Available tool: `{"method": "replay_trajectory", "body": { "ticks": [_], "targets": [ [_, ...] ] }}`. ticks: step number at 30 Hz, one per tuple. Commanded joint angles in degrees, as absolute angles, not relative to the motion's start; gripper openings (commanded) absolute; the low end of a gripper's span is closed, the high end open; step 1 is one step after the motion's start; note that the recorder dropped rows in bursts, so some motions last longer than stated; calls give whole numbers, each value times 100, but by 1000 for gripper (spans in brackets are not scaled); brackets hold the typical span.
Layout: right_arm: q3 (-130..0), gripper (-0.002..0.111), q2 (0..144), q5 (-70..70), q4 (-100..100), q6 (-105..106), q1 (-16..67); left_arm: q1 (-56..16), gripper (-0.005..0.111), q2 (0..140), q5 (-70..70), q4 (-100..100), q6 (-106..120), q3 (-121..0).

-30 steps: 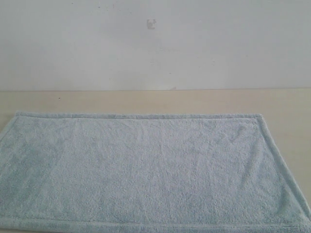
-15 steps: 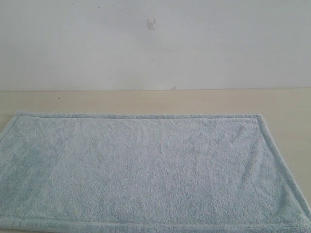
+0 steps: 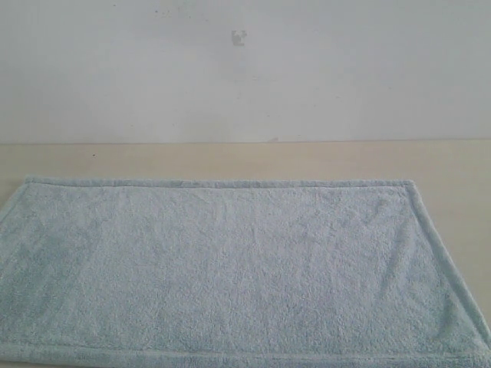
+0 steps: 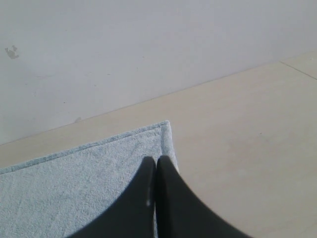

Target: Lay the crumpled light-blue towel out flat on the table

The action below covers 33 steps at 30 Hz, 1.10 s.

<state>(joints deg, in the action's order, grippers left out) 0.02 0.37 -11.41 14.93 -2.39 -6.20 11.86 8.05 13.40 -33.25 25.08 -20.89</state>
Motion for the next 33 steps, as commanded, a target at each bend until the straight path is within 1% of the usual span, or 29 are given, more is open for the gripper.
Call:
{"method": "replay_trajectory", "body": {
  "ticks": [1, 5, 9, 14, 20, 29, 33],
  "targets": [
    [0, 0, 0, -1138, 1478, -249, -627, 1144, 4, 775, 1209, -2504, 1083, -1980],
    [0, 0, 0, -1138, 1478, -249, -627, 1144, 4, 666, 947, -1824, 196, -1767],
    [0, 0, 0, -1138, 1478, -249, -627, 1144, 4, 461, 536, -1420, -87, -1538],
    [0, 0, 0, -1138, 1478, -249, -627, 1144, 4, 261, 473, -946, -476, -1313],
    [0, 0, 0, -1138, 1478, -249, -627, 1144, 4, 0, 631, -1008, -495, -1259],
    [0, 0, 0, -1138, 1478, -249, -627, 1144, 4, 0, 774, -742, -520, -1246],
    [0, 0, 0, -1138, 1478, -249, -627, 1144, 4, 0, 622, -633, -799, -1008]
  ]
}}
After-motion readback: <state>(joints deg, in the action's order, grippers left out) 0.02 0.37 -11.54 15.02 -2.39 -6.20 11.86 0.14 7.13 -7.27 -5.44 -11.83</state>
